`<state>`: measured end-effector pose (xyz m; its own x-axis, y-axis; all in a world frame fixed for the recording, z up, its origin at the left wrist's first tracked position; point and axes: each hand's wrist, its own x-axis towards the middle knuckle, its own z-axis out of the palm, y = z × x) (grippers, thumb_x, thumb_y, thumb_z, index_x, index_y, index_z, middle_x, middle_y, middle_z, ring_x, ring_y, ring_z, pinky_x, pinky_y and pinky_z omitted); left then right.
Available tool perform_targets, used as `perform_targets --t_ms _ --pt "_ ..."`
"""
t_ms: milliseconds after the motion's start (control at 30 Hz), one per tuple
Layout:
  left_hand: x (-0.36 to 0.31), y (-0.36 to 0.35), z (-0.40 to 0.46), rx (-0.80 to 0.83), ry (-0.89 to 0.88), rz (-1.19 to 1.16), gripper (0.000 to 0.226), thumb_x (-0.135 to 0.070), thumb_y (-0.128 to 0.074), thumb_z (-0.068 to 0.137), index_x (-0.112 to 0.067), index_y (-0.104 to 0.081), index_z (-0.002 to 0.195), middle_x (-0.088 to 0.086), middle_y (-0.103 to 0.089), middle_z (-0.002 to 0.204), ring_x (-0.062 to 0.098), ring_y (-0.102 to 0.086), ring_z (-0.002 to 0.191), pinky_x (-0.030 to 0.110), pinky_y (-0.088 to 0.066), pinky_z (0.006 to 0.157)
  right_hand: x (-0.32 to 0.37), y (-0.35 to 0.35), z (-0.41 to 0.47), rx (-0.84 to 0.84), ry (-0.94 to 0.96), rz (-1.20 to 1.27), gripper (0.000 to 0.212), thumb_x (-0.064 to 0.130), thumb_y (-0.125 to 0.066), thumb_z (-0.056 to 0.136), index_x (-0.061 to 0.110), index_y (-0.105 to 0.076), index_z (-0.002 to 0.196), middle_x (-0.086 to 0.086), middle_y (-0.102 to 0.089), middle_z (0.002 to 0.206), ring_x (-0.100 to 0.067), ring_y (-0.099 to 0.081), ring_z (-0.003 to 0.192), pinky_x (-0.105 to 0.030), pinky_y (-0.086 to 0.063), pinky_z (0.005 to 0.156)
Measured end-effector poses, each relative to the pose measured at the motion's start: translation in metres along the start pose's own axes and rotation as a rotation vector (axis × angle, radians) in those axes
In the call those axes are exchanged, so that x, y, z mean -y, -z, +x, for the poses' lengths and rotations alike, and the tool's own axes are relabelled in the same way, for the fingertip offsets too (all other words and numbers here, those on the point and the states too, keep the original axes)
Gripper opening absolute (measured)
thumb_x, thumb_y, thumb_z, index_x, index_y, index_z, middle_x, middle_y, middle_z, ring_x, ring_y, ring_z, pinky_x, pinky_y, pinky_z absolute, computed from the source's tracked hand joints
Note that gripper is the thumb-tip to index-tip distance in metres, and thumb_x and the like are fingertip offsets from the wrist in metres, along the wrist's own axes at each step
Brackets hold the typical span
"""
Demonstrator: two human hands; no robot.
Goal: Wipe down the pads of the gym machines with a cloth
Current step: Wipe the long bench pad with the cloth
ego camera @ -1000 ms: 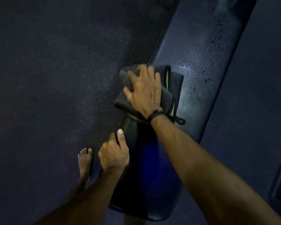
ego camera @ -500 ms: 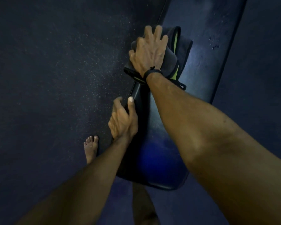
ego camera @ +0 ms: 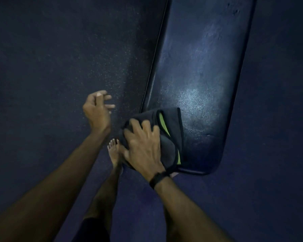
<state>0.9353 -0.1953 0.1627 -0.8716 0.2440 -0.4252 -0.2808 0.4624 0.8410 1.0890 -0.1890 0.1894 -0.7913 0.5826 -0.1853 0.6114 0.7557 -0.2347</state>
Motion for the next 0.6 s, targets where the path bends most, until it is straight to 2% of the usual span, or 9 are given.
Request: perform_targets --t_ms 100,167,233,300,400,433,467,500,600 --pt "0.000 -0.008 -0.019 0.085 -0.029 -0.003 0.033 -0.017 -0.037 0.108 -0.019 -0.055 0.081 0.002 -0.066 0.075 0.013 -0.059 0.053 0.025 -0.044 0.049 -0.012 -0.004 -0.042 -0.042 0.059 0.025 0.040 0.052 -0.061 0.080 0.027 -0.067 0.112 -0.001 -0.057 0.128 -0.022 -0.042 0.091 -0.037 -0.027 0.073" --pt "-0.001 -0.014 -0.029 0.140 -0.047 -0.020 0.039 -0.022 -0.037 0.110 -0.018 -0.051 0.073 0.003 -0.063 0.066 0.016 -0.055 0.050 0.023 -0.042 0.045 -0.029 -0.001 -0.060 -0.062 0.091 0.025 0.046 0.051 -0.062 0.079 0.030 -0.063 0.121 -0.001 -0.053 0.129 -0.022 -0.042 0.089 -0.037 -0.027 0.072" --pt "-0.002 -0.017 -0.034 0.175 -0.069 -0.024 0.047 -0.027 -0.040 0.109 -0.015 -0.048 0.064 0.003 -0.060 0.057 0.016 -0.051 0.044 0.023 -0.039 0.041 -0.055 0.005 -0.064 -0.110 0.021 0.003 0.050 0.047 -0.062 0.080 0.033 -0.058 0.127 -0.002 -0.050 0.126 -0.026 -0.045 0.087 -0.038 -0.029 0.071" --pt "-0.005 -0.019 -0.036 0.183 -0.079 -0.039 0.055 -0.031 -0.043 0.108 -0.012 -0.044 0.056 0.003 -0.053 0.046 0.014 -0.044 0.035 0.021 -0.033 0.037 -0.087 0.014 -0.049 -0.237 -0.230 0.031 0.044 0.042 -0.061 0.086 0.029 -0.063 0.128 -0.007 -0.054 0.121 -0.031 -0.050 0.087 -0.040 -0.036 0.072" --pt "-0.007 -0.016 -0.034 0.147 -0.111 -0.049 0.061 -0.034 -0.047 0.107 -0.017 -0.032 0.050 -0.002 -0.031 0.041 0.013 -0.026 0.036 0.024 -0.022 0.040 -0.121 0.027 0.019 -0.515 -0.781 0.067 0.040 0.047 -0.063 0.091 0.021 -0.071 0.120 -0.015 -0.060 0.114 -0.036 -0.054 0.093 -0.041 -0.043 0.074" --pt "-0.008 -0.016 -0.033 0.127 -0.103 -0.062 0.061 -0.035 -0.049 0.106 -0.022 -0.028 0.050 -0.003 -0.027 0.044 0.013 -0.022 0.040 0.025 -0.019 0.042 -0.118 0.030 0.043 -0.587 -0.914 0.063 0.040 0.048 -0.063 0.090 0.021 -0.072 0.117 -0.015 -0.061 0.113 -0.036 -0.055 0.093 -0.043 -0.046 0.074" --pt "-0.006 -0.016 -0.033 0.105 -0.088 -0.063 0.061 -0.037 -0.050 0.105 -0.024 -0.026 0.050 -0.005 -0.025 0.045 0.012 -0.021 0.042 0.026 -0.018 0.043 -0.107 0.030 0.060 -0.607 -0.952 0.039 0.039 0.048 -0.063 0.090 0.021 -0.071 0.116 -0.014 -0.061 0.112 -0.035 -0.055 0.093 -0.044 -0.046 0.072" --pt "-0.005 -0.015 -0.034 0.078 -0.071 -0.045 0.061 -0.038 -0.052 0.103 -0.026 -0.025 0.049 -0.008 -0.026 0.045 0.010 -0.021 0.042 0.026 -0.018 0.043 -0.089 0.028 0.068 -0.566 -0.870 0.014 0.037 0.048 -0.061 0.091 0.023 -0.069 0.116 -0.012 -0.060 0.113 -0.033 -0.054 0.093 -0.044 -0.045 0.071" --pt "-0.008 -0.013 -0.038 0.038 -0.064 0.021 0.060 -0.048 -0.054 0.099 -0.024 -0.029 0.050 -0.013 -0.028 0.044 0.009 -0.024 0.043 0.027 -0.022 0.046 -0.021 0.014 0.025 -0.252 -0.295 -0.003 0.040 0.044 -0.059 0.090 0.028 -0.058 0.127 -0.008 -0.054 0.123 -0.027 -0.047 0.093 -0.041 -0.039 0.073"
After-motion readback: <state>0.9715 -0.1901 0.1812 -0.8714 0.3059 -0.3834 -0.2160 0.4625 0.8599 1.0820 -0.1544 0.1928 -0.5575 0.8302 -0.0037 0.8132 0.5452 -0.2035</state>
